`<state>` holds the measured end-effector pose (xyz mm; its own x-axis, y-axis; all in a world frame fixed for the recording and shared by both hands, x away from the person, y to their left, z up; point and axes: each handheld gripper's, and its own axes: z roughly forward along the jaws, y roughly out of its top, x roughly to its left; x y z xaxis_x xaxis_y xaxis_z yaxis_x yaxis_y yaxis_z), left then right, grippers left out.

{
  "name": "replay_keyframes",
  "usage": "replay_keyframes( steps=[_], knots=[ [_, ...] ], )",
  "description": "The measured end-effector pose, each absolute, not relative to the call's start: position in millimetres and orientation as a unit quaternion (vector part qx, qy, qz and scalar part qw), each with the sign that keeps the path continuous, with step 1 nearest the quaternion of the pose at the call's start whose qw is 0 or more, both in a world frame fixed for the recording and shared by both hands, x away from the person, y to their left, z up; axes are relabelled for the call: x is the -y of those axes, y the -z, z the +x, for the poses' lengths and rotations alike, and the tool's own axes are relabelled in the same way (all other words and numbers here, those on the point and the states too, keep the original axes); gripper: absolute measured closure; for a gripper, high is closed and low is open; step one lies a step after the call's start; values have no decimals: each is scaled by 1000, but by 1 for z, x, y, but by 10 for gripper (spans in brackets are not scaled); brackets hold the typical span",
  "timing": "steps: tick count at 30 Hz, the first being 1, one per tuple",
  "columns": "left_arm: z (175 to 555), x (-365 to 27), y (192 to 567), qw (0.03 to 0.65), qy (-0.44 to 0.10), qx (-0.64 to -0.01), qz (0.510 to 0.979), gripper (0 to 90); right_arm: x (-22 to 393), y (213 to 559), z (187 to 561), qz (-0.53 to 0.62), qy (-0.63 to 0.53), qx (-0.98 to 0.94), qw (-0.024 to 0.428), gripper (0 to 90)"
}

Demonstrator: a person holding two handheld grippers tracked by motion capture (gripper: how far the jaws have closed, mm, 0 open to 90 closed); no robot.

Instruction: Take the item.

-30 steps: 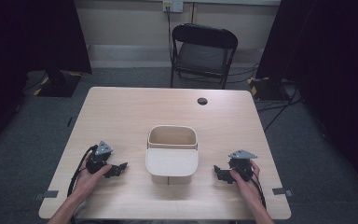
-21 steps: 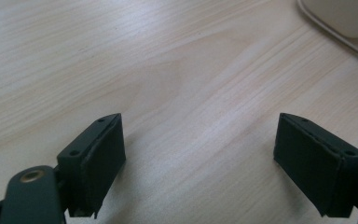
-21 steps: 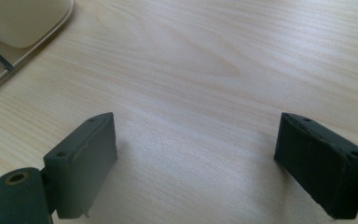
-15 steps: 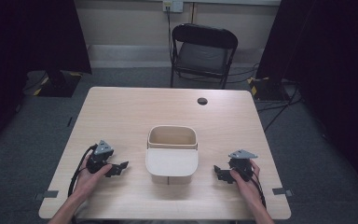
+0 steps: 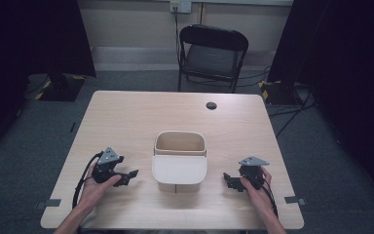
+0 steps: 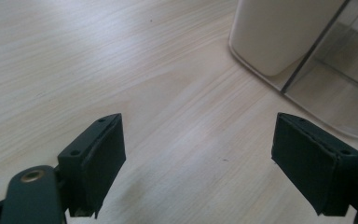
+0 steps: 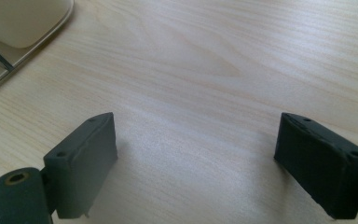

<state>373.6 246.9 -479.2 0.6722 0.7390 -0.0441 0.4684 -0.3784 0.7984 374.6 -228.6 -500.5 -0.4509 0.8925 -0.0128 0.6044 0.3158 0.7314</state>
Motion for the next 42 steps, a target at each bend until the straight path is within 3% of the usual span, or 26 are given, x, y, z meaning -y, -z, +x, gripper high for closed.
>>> replay_keyframes(
  steps=[42],
  knots=[
    [344,-197,460,484,-101,-289,820,174,229,500,375,478,-337,-782,214,119]
  ],
)
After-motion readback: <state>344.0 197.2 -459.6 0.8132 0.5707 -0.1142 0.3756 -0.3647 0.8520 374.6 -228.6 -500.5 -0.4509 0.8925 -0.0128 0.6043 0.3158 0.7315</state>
